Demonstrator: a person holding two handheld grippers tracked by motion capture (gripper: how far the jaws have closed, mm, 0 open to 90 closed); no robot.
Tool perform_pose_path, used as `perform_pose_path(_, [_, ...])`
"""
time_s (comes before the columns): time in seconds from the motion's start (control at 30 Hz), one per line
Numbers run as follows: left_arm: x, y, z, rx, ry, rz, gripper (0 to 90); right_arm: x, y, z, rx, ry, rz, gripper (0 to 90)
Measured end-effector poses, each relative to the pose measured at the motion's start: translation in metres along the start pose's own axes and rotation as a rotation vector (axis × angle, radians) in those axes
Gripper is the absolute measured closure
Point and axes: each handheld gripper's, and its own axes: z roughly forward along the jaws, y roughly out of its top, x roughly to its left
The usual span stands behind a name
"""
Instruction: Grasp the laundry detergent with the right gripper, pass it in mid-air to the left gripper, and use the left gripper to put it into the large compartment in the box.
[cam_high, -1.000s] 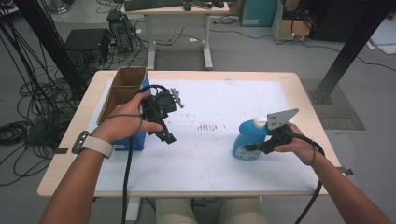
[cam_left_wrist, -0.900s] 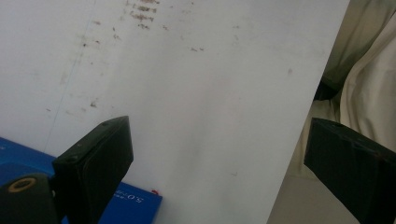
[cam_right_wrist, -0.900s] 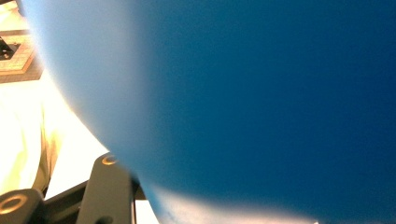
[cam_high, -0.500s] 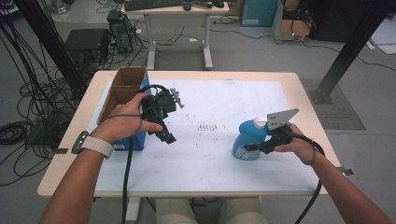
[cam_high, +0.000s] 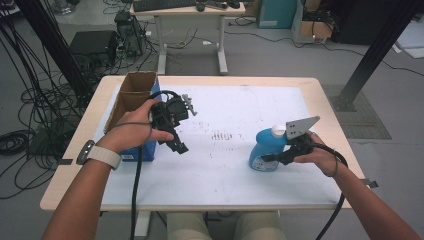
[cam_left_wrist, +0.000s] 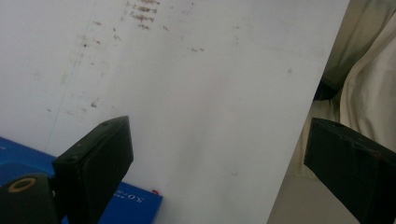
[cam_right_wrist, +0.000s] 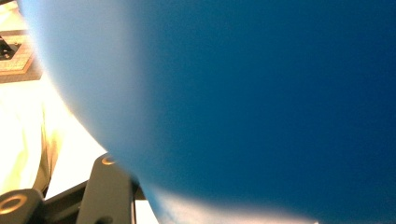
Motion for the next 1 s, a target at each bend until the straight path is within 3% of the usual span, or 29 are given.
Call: perform_pose_path(1.0, [0.0004,-0.0002,-0.0005,0.002,0.000,0.002,8.4,-0.0004,0.0002,0.0004,0.000,0.002,-0.001,43.6])
